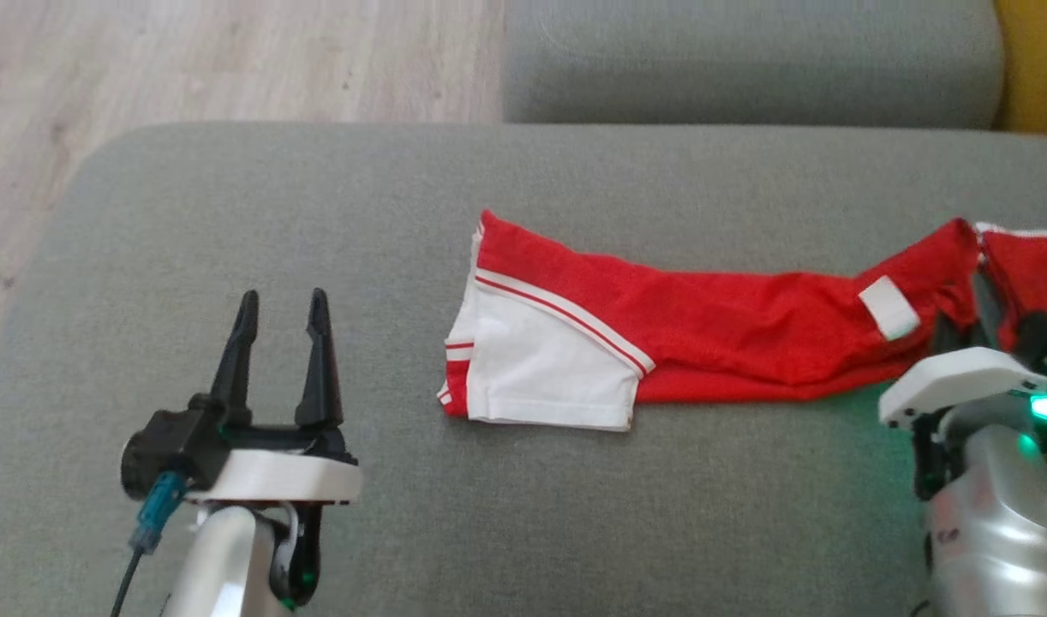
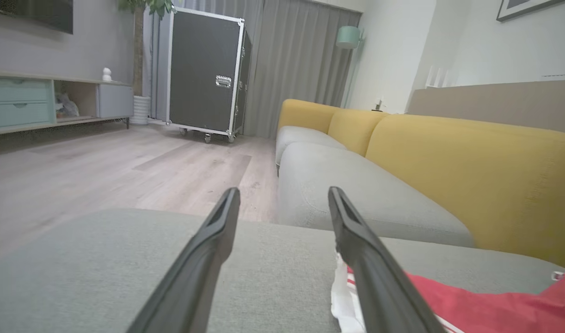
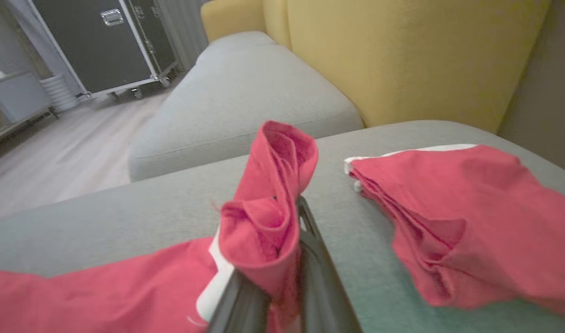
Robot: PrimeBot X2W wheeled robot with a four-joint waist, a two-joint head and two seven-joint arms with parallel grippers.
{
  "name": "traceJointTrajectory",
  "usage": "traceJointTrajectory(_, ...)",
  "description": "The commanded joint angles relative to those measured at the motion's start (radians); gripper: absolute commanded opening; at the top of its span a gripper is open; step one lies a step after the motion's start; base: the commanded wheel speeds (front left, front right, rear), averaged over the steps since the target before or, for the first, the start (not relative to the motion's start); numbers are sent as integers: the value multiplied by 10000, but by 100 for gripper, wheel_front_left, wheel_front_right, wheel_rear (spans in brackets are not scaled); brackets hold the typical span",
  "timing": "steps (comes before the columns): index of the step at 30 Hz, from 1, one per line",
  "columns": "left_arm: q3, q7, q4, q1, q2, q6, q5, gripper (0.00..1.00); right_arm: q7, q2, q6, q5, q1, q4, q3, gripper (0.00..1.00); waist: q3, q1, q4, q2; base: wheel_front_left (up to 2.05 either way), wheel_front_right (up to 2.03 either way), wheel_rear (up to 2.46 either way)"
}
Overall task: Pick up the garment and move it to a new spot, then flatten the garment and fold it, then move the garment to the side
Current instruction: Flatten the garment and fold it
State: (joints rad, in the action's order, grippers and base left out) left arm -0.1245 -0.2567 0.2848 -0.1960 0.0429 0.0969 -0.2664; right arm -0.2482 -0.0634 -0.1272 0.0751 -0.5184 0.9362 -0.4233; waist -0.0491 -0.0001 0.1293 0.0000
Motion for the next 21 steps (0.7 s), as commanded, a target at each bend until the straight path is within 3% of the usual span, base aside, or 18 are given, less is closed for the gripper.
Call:
traceJointTrajectory(1,410,-51,-314,-169,75,18,120,100,-134,74,-35,-132,-422,-252,390,0,230,1,187,0,0,0,0)
traceJointTrajectory(4,668,-51,-248,-164,86,91,334,100,-134,120,-35,-820,-580,-77,1273,0,473,1,500,0,0,0,0)
traceJointTrajectory(14,853,-51,7,-56,87,265,371,100,-16,129,-35,-4996,-714,-75,6029,0,738,1,1883,0,0,0,0)
traceJointTrajectory(21,722,-51,86,-154,80,313,202,100,-37,130,-35,-6385,-930,88,7927,0,469,1,2938,0,0,0,0)
